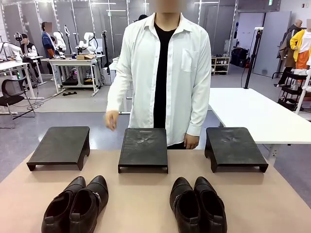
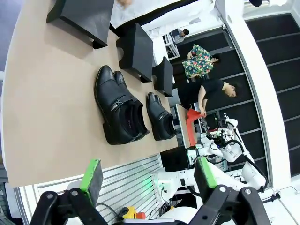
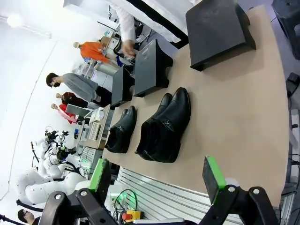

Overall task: Place the shoes on the stand as instructed by the person.
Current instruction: Pick up one pair of Shoes and place it on the Shoes Stand indicated by the person.

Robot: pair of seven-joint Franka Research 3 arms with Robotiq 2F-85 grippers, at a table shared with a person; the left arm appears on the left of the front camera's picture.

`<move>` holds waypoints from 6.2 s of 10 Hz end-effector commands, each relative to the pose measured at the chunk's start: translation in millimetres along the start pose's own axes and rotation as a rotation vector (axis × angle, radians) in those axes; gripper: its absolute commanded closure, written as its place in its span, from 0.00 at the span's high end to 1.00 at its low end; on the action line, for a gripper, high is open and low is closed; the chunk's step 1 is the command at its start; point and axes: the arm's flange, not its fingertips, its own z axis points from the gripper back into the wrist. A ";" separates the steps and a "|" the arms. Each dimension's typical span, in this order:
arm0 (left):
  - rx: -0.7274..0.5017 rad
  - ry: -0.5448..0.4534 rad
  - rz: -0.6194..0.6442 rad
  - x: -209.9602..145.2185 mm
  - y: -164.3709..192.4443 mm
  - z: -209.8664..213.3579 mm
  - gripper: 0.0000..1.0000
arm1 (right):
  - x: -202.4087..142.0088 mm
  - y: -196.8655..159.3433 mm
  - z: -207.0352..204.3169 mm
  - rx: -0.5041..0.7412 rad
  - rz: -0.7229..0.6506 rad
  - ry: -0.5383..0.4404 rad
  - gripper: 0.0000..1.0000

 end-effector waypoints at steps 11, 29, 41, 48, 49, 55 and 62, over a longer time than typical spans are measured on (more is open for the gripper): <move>-0.017 -0.003 -0.019 -2.0 -1.2 2.0 1.00 | 0.8 -0.8 0.4 0.004 0.024 0.003 1.00; 0.718 0.628 -0.178 2.7 -198.1 -299.8 1.00 | 0.8 -0.8 0.4 0.004 0.024 0.003 1.00; 1.005 0.526 -0.184 -94.6 -126.0 -452.8 1.00 | 0.8 -0.8 0.4 0.004 0.024 0.003 1.00; 1.119 0.448 -0.166 -105.4 -76.0 -450.8 1.00 | 0.8 -0.8 0.4 0.004 0.024 0.003 1.00; 1.132 0.450 -0.157 -108.9 -70.9 -448.8 1.00 | 0.8 -0.8 0.4 0.004 0.024 0.003 1.00; 1.155 0.426 -0.118 -125.8 -42.2 -438.6 0.85 | 0.8 -0.8 0.4 0.004 0.024 0.003 1.00; 1.186 0.453 -0.102 -135.0 -41.6 -435.2 0.00 | 0.8 -0.8 0.4 0.004 0.024 0.003 1.00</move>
